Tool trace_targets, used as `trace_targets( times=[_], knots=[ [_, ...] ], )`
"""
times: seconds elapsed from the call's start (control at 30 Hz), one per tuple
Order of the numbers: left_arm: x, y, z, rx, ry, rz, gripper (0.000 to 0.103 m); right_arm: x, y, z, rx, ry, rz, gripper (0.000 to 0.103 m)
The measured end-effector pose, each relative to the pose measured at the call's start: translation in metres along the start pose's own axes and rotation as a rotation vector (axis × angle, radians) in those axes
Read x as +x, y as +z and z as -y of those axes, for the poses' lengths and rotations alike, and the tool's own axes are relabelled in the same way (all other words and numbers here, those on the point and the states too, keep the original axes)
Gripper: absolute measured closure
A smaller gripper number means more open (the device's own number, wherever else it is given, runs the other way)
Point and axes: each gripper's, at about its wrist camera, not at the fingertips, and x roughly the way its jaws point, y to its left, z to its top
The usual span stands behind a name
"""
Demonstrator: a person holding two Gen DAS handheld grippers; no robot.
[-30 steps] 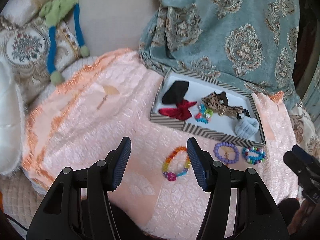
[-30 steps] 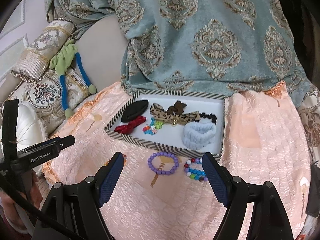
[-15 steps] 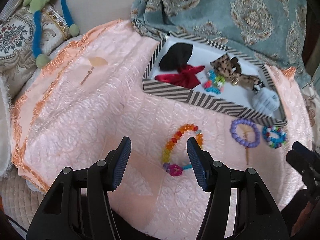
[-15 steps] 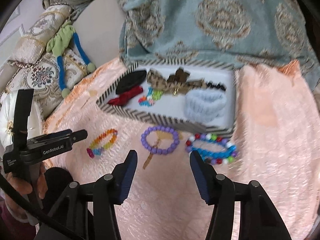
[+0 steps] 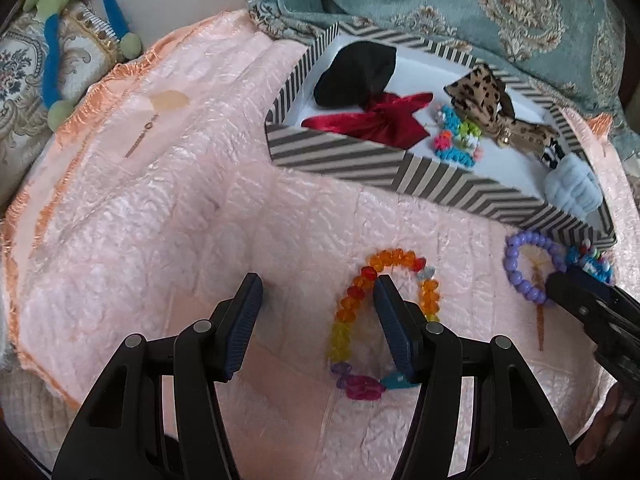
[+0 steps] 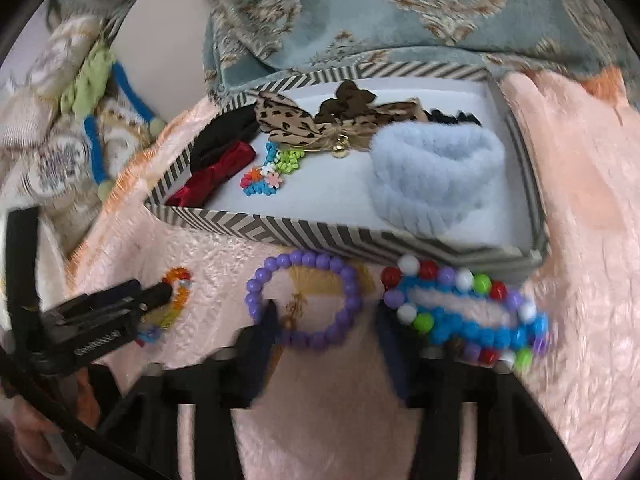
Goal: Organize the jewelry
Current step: 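Grasp the rainbow bead bracelet with the left tool while the right tool grasps the purple bead bracelet, then carry both bracelets over the tray, lower them in and open both tools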
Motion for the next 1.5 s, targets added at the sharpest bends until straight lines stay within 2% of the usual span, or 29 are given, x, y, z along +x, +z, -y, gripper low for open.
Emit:
trace_targets(
  times=[0.03,0.07,0.1,0.17,0.23,0.4,0.6,0.73,0.97,1.5],
  knots=[
    [0.000,0.001,0.000,0.000,-0.006,0.003,0.051,0.003,0.002,-0.001,-0.017,-0.011,0.000,0.083],
    [0.001,0.001,0.000,0.001,-0.013,0.010,0.064,0.006,0.004,-0.001,-0.026,-0.013,0.003,0.087],
    [0.001,0.002,0.000,0.002,-0.015,0.017,0.070,0.006,0.005,-0.001,-0.026,-0.016,0.006,0.092],
    [-0.001,0.002,-0.002,0.000,-0.024,0.020,0.086,0.002,0.005,-0.002,-0.031,-0.003,0.009,0.095],
    [-0.005,0.003,-0.003,-0.008,-0.049,0.011,0.095,-0.010,0.005,-0.010,-0.060,-0.001,0.035,0.095],
    [-0.031,0.006,-0.008,-0.052,-0.121,0.040,0.095,-0.053,0.005,-0.020,-0.097,0.018,0.113,0.095],
    [-0.075,0.015,-0.005,-0.050,-0.193,0.101,0.095,-0.097,0.012,-0.025,-0.086,0.055,0.195,0.095],
    [-0.103,0.020,0.002,-0.019,-0.185,0.155,0.095,-0.121,0.014,-0.024,-0.076,0.059,0.241,0.095],
    [-0.129,0.024,0.018,0.036,-0.153,0.212,0.095,-0.149,0.015,-0.024,-0.082,0.056,0.291,0.095],
    [-0.134,0.040,0.036,0.093,-0.105,0.250,0.095,-0.159,0.020,-0.025,-0.087,0.057,0.312,0.095]
  ],
)
